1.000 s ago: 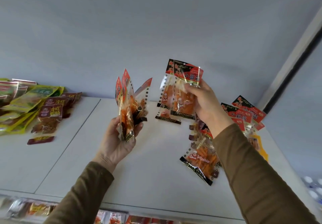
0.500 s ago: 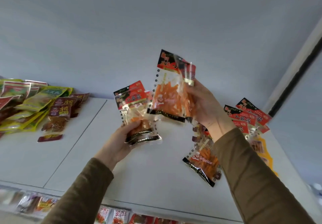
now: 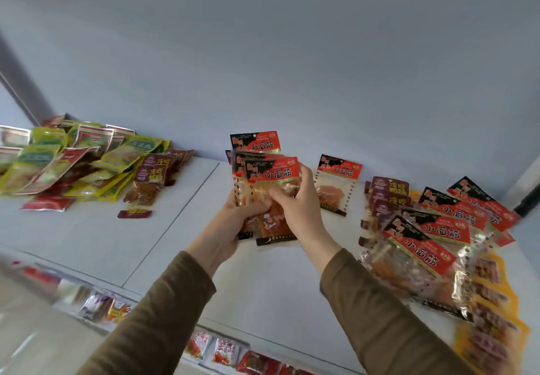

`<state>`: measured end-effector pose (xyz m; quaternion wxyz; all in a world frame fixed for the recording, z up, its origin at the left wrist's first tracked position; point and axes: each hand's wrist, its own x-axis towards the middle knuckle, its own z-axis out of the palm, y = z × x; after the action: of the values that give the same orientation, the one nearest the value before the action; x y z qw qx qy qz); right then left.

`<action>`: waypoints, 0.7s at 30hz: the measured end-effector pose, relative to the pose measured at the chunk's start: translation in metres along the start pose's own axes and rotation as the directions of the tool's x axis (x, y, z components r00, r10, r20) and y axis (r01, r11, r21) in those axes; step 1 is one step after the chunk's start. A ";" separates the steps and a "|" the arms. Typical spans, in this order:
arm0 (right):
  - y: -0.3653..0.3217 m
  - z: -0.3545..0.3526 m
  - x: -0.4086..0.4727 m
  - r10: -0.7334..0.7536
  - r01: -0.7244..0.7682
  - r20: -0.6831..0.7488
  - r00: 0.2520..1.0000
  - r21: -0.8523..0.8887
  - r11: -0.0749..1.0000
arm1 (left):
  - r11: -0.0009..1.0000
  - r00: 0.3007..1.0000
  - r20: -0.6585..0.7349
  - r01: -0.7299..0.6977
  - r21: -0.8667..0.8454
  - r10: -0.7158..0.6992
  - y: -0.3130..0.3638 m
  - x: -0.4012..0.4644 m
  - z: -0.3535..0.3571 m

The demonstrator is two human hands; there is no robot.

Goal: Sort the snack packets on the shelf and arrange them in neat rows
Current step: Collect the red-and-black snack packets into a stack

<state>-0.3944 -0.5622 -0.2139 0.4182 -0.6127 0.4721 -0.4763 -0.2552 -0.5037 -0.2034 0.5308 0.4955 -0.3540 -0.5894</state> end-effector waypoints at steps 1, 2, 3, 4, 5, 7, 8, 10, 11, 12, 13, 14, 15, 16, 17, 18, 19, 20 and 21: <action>0.000 0.006 0.004 -0.006 0.004 -0.028 1.000 -0.073 0.997 | 1.000 1.000 -0.011 0.009 -0.020 -0.009 0.002 0.000 -0.009; 0.000 0.012 0.008 0.008 -0.014 -0.041 0.999 -0.145 0.989 | 0.999 1.000 -0.016 0.019 -0.032 -0.019 0.004 0.000 -0.019; -0.002 0.017 0.011 0.060 -0.063 -0.019 0.998 -0.163 0.985 | 0.999 0.999 -0.020 0.027 -0.033 -0.028 0.006 0.001 -0.031; -0.006 0.024 0.014 0.150 -0.145 0.048 0.987 -0.095 0.985 | 0.999 0.999 -0.024 0.035 -0.024 -0.036 0.009 0.002 -0.044; -0.009 0.032 0.016 0.249 -0.254 0.153 0.956 0.017 0.967 | 0.999 0.999 -0.024 0.045 -0.011 -0.045 0.012 0.005 -0.057; -0.011 0.053 0.019 0.366 -0.442 0.363 0.857 0.150 0.885 | 0.998 0.998 -0.005 0.070 0.008 -0.070 0.021 0.011 -0.082; -0.009 0.067 0.021 0.384 -0.489 0.419 0.823 0.179 0.854 | 0.997 0.997 0.009 0.081 0.015 -0.082 0.026 0.015 -0.094; -0.004 0.101 0.024 0.396 -0.516 0.400 0.827 0.257 0.817 | 0.993 0.994 0.037 0.098 0.073 -0.101 0.038 0.024 -0.123; -0.001 0.119 0.026 0.396 -0.511 0.363 0.843 0.313 0.801 | 0.988 0.993 0.043 0.106 0.114 -0.112 0.044 0.030 -0.137; 0.000 0.136 0.027 0.397 -0.502 0.325 0.858 0.371 0.781 | 0.981 0.992 0.034 0.115 0.157 -0.122 0.051 0.036 -0.152; 0.000 0.152 0.029 0.396 -0.487 0.287 0.872 0.432 0.759 | 0.973 0.992 0.008 0.124 0.194 -0.128 0.056 0.043 -0.167; -0.002 0.167 0.030 0.393 -0.468 0.254 0.884 0.483 0.740 | 0.968 0.992 -0.032 0.129 0.217 -0.125 0.061 0.051 -0.182; -0.002 0.181 0.034 0.385 -0.442 0.220 0.896 0.512 0.737 | 0.964 0.991 -0.073 0.128 0.234 -0.114 0.066 0.059 -0.195; -0.002 0.194 0.038 0.375 -0.415 0.184 0.909 0.504 0.758 | 0.957 0.990 -0.104 0.122 0.262 -0.097 0.070 0.067 -0.206; -0.003 0.206 0.042 0.362 -0.387 0.148 0.920 0.469 0.794 | 0.946 0.990 -0.119 0.112 0.305 -0.079 0.073 0.074 -0.215; -0.003 0.217 0.046 0.356 -0.371 0.119 0.927 0.421 0.827 | 0.930 0.991 -0.119 0.097 0.355 -0.058 0.075 0.080 -0.222; -0.004 0.226 0.051 0.351 -0.358 0.090 0.932 0.383 0.852 | 0.912 0.993 -0.116 0.079 0.402 -0.036 0.075 0.085 -0.227; -0.004 0.234 0.054 0.341 -0.341 0.060 0.938 0.325 0.882 | 0.897 0.994 -0.111 0.064 0.438 -0.016 0.076 0.089 -0.232; -0.004 0.239 0.057 0.315 -0.309 0.012 0.949 0.232 0.922 | 0.886 0.995 -0.103 0.048 0.461 0.000 0.075 0.092 -0.236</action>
<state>-0.1539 -0.6019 -0.2464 0.5510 -0.4709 0.5101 -0.4631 -0.0034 -0.5820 -0.2125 0.4072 0.6409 -0.4511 -0.4690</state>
